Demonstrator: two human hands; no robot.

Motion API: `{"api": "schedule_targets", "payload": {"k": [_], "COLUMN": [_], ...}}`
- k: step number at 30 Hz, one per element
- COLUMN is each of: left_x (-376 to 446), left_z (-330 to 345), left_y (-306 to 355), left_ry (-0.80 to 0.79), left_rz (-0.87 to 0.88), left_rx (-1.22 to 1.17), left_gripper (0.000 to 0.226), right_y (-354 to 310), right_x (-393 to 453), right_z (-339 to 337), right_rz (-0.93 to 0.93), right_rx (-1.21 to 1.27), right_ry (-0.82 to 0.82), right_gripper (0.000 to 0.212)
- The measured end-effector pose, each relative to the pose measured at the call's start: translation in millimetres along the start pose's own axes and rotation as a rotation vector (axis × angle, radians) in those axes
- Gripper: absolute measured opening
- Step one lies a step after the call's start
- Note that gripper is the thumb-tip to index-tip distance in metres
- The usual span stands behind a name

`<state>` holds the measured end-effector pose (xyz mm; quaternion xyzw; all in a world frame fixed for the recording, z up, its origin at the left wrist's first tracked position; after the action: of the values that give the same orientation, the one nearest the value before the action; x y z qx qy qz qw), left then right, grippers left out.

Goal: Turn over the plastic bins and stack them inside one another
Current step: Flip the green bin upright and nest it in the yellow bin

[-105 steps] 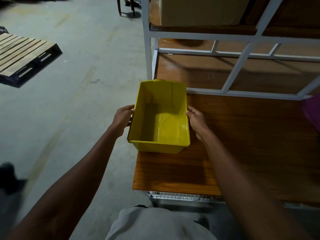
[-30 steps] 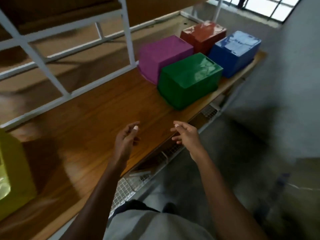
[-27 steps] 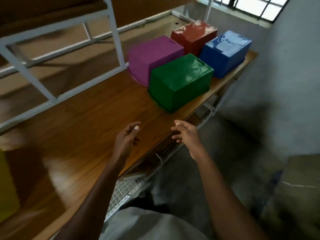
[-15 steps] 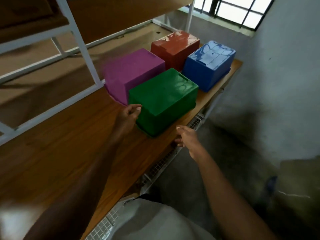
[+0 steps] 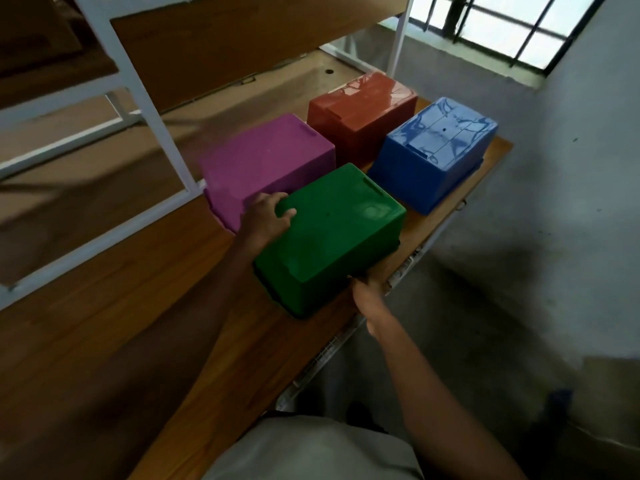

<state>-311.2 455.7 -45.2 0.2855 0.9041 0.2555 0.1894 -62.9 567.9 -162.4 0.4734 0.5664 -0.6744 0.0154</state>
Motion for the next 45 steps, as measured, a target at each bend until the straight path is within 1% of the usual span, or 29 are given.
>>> {"api": "schedule_targets", "payload": {"k": [1,4,6,9,10,13,15,16,19,23,24,28,32,34,35,37,40,41,43,45], "left_x": [0.0,-4.0,-10.3,-25.9,-31.2,-45.9,-52.1,-54.3,-58.5,-65.0,-68.2,-86.0,-106.3,-113.3,-115.5,-116.9,-115.9,-115.5,-115.5,-115.6], "left_z": [0.7,1.6,3.9,12.2,17.2,32.3,38.9,40.8,39.0,37.4,39.6,54.7,82.3,88.8,86.5,76.3,48.6,41.4,31.2,20.2], "left_y": [-0.3,-4.4,-5.0,5.5,9.7,19.0,18.4,17.4,17.4,18.6,18.0,20.7,25.8,21.6,21.3,21.6,29.2,35.5,52.0,68.4], "left_ry": [0.010,-0.008,-0.023,0.000,0.004,0.002,0.016,0.021,0.041,0.041,0.029,-0.029,-0.173,-0.204,-0.189,-0.091,0.125,0.164,0.211,0.260], "left_rz": [-0.007,-0.047,-0.066,-0.066,-0.064,-0.069,-0.095,-0.112,-0.135,-0.181,-0.197,-0.259,-0.333,-0.330,-0.323,-0.313,-0.230,-0.183,-0.110,-0.049], "left_rx": [-0.005,-0.038,-0.089,-0.192,-0.217,-0.290,-0.355,-0.382,-0.406,-0.500,-0.535,-0.703,-0.916,-0.895,-0.879,-0.876,-0.788,-0.757,-0.746,-0.730], "left_gripper": [0.057,0.065,0.069,0.065,0.063,0.062,0.061,0.060,0.056,0.052,0.050,0.035,0.044,0.054,0.058,0.056,0.035,0.032,0.032,0.031], "right_y": [-0.8,-2.2,-3.2,0.3,1.4,20.1,31.3,24.1,1.5,-31.5,-42.2,-89.2,-130.9,-143.0,-147.2,-149.9,-154.7,-156.4,-159.2,-159.6], "right_x": [0.7,3.1,2.6,0.6,-1.8,16.5,31.3,21.4,-2.2,-14.8,-18.3,-34.3,-43.7,-46.2,-49.0,-51.8,-56.7,-59.0,-66.9,-74.4], "right_z": [1.1,-1.2,-6.5,-24.6,-28.5,-37.8,-51.9,-56.6,-71.6,-98.0,-104.6,-120.3,-113.9,-104.0,-98.3,-86.2,-69.8,-63.3,-43.2,-20.7], "right_rz": [-0.009,-0.001,0.016,0.018,0.018,0.056,0.074,0.093,0.121,0.021,-0.012,-0.133,-0.278,-0.323,-0.336,-0.346,-0.420,-0.453,-0.506,-0.551], "right_rx": [-0.045,-0.218,-0.253,-0.107,-0.030,0.174,0.213,0.208,0.221,0.299,0.305,0.322,0.249,0.178,0.138,0.100,0.006,-0.031,-0.096,-0.173], "right_ry": [0.012,0.090,0.140,0.220,0.201,0.076,0.055,0.052,0.042,0.106,0.123,0.070,-0.066,-0.120,-0.142,-0.172,-0.150,-0.136,-0.163,-0.202], "right_gripper": [0.052,0.062,0.059,0.053,0.052,0.050,0.052,0.050,0.030,0.021,0.023,0.024,0.025,0.024,0.024,0.024,0.022,0.020,0.016,0.022]}}
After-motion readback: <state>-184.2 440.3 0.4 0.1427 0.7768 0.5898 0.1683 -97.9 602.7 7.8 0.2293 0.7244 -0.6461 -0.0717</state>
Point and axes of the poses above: each hand's wrist, its own x-axis towards the middle knuckle, its own z-axis out of the palm, y = z × x, the point moved 7 cm from there along x, towards the middle knuckle, and after that the axes turned 5 degrees about -y, right-handed, at the moved point
